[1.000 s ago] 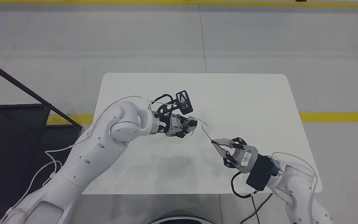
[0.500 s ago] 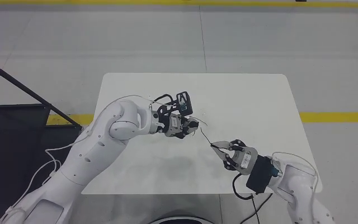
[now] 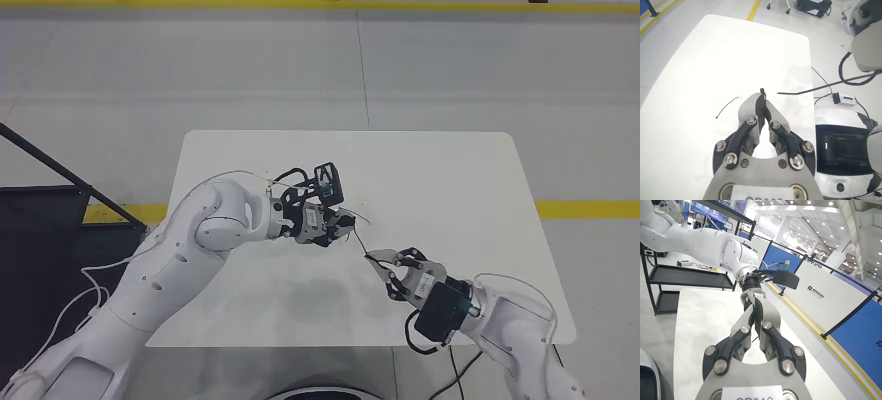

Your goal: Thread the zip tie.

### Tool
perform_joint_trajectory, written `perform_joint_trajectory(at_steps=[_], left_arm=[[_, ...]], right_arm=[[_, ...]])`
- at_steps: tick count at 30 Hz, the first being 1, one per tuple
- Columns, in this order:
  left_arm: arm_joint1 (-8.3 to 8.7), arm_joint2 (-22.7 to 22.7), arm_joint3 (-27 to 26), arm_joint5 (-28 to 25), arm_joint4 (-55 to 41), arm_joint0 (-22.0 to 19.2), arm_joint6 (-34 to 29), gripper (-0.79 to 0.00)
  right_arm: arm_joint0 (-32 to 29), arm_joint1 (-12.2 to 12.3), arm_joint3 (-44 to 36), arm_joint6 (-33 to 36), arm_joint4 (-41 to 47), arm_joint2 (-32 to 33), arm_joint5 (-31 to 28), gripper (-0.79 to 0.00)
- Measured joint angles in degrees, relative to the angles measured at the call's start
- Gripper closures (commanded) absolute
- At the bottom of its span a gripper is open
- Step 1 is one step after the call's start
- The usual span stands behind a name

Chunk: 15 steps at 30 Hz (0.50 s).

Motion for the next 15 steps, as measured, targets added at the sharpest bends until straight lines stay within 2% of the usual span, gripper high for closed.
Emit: perform_joint_trajectory(at_steps=[15], left_arm=[[0.0, 0.0, 0.0, 0.0, 0.0, 0.0, 0.0, 0.0]], right_arm=[[1.1, 0.1, 0.9, 1.1, 1.2, -1.0, 2.8, 0.0]])
